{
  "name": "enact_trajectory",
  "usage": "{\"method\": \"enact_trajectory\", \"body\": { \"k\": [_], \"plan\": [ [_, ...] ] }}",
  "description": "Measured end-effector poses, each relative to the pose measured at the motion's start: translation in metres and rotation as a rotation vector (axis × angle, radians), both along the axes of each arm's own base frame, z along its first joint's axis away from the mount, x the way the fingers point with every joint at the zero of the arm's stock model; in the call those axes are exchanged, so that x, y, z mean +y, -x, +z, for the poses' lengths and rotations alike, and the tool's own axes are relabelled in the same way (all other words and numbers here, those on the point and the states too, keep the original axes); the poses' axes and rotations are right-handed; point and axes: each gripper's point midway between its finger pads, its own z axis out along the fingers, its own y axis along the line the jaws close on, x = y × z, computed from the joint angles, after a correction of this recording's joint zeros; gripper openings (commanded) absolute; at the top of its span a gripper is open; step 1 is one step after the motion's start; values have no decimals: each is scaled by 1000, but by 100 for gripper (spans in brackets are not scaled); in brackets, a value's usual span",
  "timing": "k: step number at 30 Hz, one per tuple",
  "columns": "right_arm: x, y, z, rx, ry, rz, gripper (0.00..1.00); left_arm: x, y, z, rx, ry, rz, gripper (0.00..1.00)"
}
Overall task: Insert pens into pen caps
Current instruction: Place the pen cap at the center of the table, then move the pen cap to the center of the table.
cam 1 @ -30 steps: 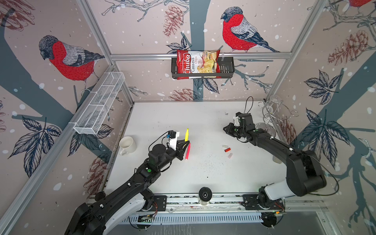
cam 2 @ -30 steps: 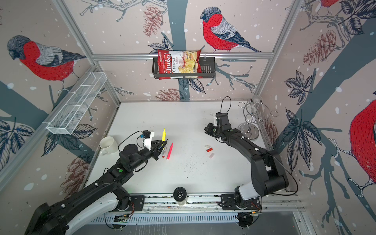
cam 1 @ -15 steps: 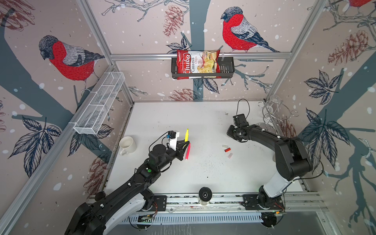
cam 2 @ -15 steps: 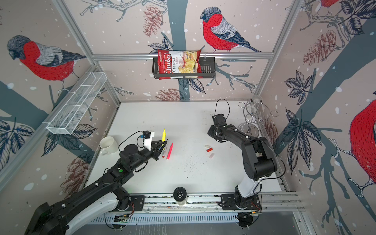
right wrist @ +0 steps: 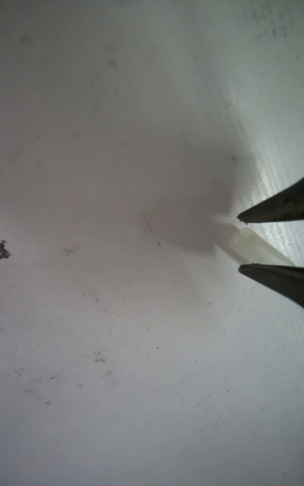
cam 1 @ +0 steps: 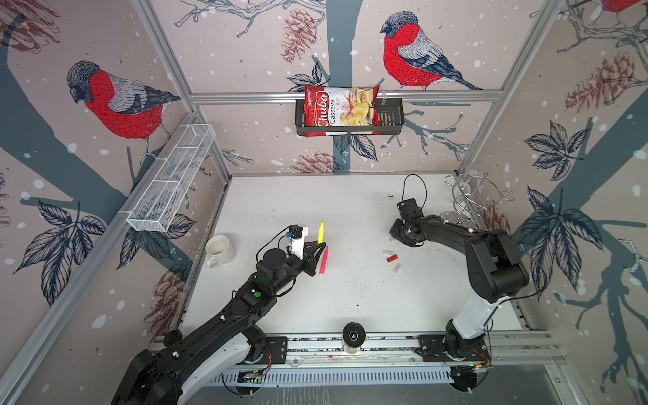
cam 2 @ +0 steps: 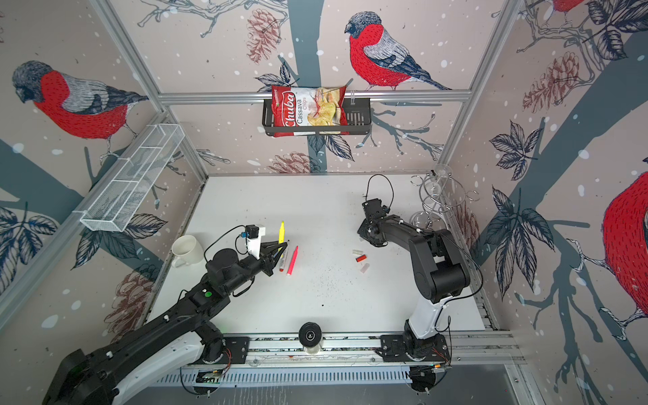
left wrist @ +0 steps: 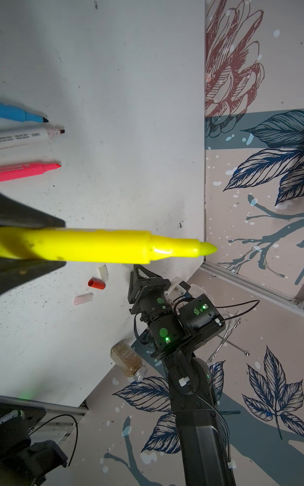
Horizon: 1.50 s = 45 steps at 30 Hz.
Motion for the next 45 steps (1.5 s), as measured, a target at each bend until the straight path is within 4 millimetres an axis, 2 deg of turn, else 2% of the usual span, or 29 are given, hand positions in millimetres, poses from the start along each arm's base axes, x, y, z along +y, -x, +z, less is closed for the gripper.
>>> {"method": "enact_trajectory", "body": {
  "k": [4, 12, 21, 27, 33, 45],
  "plan": [
    [5, 3, 4, -8, 12, 11, 32, 0, 0, 1, -3, 1, 0, 0],
    [26, 14, 35, -63, -35, 24, 47, 2, 0, 10, -34, 2, 4, 0],
    [61, 46, 29, 16, -164, -17, 52, 6, 1, 8, -38, 2, 21, 0],
    [58, 51, 35, 18, -222, -119, 52, 8, 3, 14, -54, 15, 22, 0],
    [54, 57, 36, 30, -260, -190, 52, 10, 5, 11, -53, 15, 26, 0],
    [49, 66, 22, 69, -317, -273, 51, 9, 5, 10, -48, 13, 26, 0]
  ]
}}
